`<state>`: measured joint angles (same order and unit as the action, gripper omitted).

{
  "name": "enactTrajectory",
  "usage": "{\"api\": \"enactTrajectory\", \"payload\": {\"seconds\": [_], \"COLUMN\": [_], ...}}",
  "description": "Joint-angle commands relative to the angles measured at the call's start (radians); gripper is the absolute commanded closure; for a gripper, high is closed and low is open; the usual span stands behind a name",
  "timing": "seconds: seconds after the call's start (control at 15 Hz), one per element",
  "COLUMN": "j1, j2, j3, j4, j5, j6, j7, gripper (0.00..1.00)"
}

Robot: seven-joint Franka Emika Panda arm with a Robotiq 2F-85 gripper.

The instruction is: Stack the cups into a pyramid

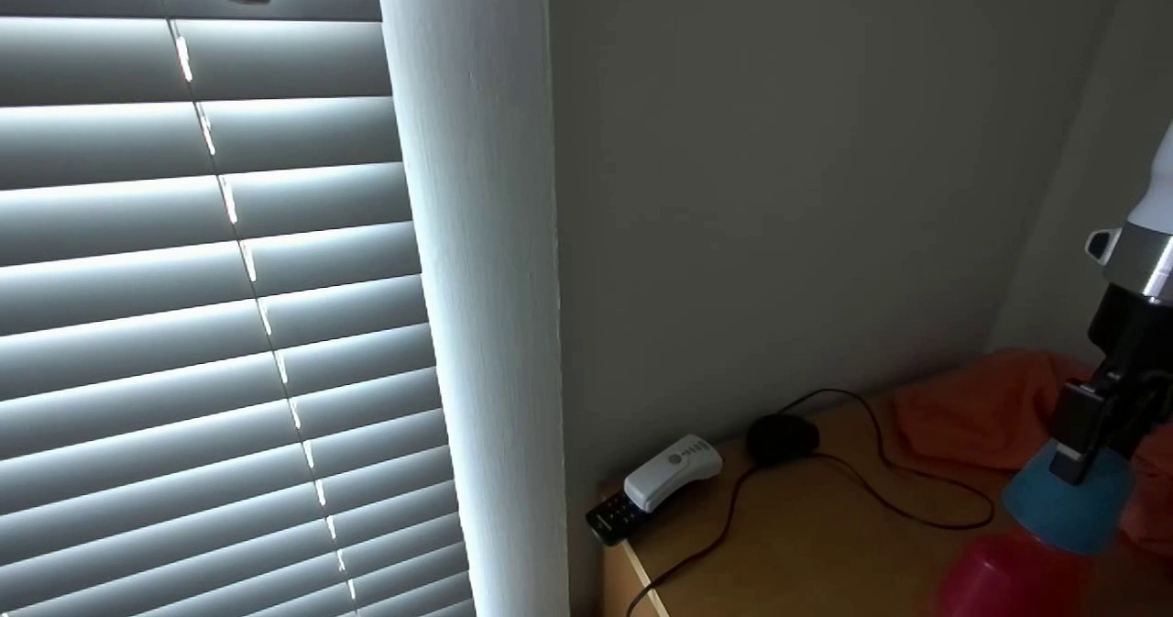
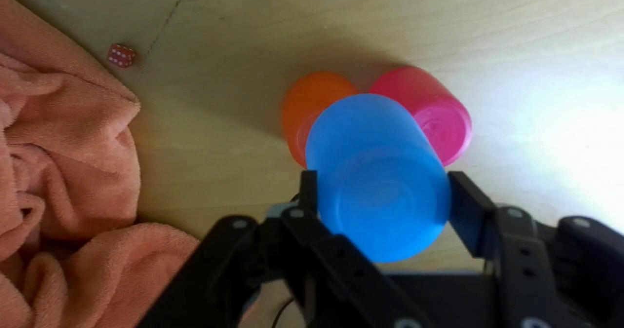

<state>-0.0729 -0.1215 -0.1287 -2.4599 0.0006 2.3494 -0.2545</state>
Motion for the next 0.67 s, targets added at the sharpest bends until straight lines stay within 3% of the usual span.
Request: {"api": "enactTrajectory", "payload": {"seconds": [0.0,0.6], "j1": [0.005,0.001], "j2": [0.051,0.107], "j3": [0.004,0.026], "j4": [0.037,0.091], "j5": [0.032,0.024], "j6": [-0.053,-0.096], "j7": [-0.053,-0.074], "gripper": [0.59,0.59]}}
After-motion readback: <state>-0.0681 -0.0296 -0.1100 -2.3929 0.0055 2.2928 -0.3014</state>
